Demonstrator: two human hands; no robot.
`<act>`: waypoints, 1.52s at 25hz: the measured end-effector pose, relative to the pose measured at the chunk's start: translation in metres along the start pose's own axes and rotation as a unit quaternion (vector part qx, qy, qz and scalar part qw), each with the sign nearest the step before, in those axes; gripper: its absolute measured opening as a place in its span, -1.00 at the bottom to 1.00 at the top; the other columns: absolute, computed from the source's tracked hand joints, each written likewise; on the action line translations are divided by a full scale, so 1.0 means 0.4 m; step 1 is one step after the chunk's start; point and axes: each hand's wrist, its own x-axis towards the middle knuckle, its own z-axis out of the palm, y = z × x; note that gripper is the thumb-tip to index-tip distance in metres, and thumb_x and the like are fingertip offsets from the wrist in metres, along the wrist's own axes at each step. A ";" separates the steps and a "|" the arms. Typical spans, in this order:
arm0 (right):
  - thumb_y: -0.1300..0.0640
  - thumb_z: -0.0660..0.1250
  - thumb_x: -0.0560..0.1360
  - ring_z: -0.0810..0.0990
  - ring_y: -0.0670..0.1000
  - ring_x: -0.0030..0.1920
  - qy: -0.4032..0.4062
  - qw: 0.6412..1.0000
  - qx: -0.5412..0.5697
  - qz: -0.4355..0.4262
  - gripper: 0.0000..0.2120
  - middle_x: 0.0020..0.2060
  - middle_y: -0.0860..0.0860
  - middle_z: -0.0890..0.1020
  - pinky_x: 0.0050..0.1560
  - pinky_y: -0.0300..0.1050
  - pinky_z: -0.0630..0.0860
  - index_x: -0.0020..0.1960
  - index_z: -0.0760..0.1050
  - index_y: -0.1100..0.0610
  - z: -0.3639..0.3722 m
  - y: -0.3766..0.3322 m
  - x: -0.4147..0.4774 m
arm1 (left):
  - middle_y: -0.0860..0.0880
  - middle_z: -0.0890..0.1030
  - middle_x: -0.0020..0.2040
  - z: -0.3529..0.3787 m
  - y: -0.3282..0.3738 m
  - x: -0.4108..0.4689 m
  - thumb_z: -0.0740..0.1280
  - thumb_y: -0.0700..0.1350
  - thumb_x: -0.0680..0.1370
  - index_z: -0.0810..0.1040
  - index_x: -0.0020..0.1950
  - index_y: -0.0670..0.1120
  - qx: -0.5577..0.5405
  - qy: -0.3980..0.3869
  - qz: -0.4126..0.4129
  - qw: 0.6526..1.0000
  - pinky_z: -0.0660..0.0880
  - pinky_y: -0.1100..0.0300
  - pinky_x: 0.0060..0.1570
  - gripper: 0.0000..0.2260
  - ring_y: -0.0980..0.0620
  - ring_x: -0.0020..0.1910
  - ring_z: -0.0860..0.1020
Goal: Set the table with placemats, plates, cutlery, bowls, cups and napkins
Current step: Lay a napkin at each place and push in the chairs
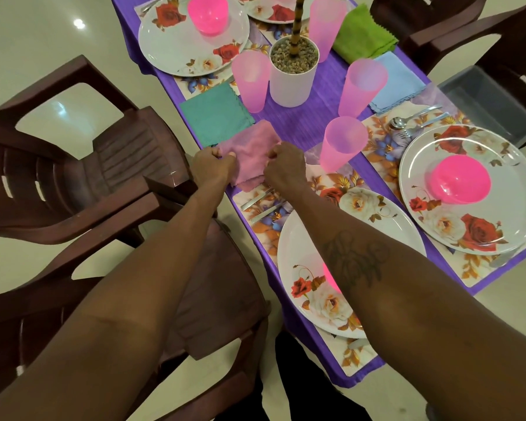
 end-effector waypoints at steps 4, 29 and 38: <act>0.32 0.40 0.43 0.63 0.11 -0.05 -0.001 1.000 0.001 -0.003 -0.84 -0.07 0.14 0.68 -0.08 -0.14 0.49 -0.01 0.67 0.28 0.000 -0.004 -0.012 | -0.08 0.66 -0.13 -0.022 -0.009 0.013 0.49 -0.12 0.48 0.63 -0.08 -0.12 -0.027 0.008 -0.032 0.999 0.63 0.15 -0.15 -0.89 0.00 -0.16 0.64; 0.05 0.34 0.57 0.49 0.24 0.31 0.034 0.993 -0.101 -0.052 -0.65 0.25 0.23 0.57 0.35 0.15 0.45 0.25 0.56 0.24 -0.080 -0.081 -0.233 | -0.22 0.26 0.60 -0.141 0.014 -0.147 0.11 0.26 0.62 0.27 0.57 -0.12 0.346 -0.185 0.390 0.833 0.19 -0.31 0.51 -0.36 -0.25 0.58 0.22; 0.04 0.30 0.52 0.44 0.23 0.41 0.055 0.997 -0.061 0.008 -0.52 0.37 0.18 0.51 0.43 0.13 0.40 0.41 0.47 0.18 -0.038 -0.071 -0.572 | -0.17 0.34 0.56 -0.276 -0.097 -0.359 0.26 0.10 0.65 0.33 0.56 -0.10 0.343 -0.215 0.423 0.810 0.18 -0.27 0.49 -0.47 -0.20 0.56 0.28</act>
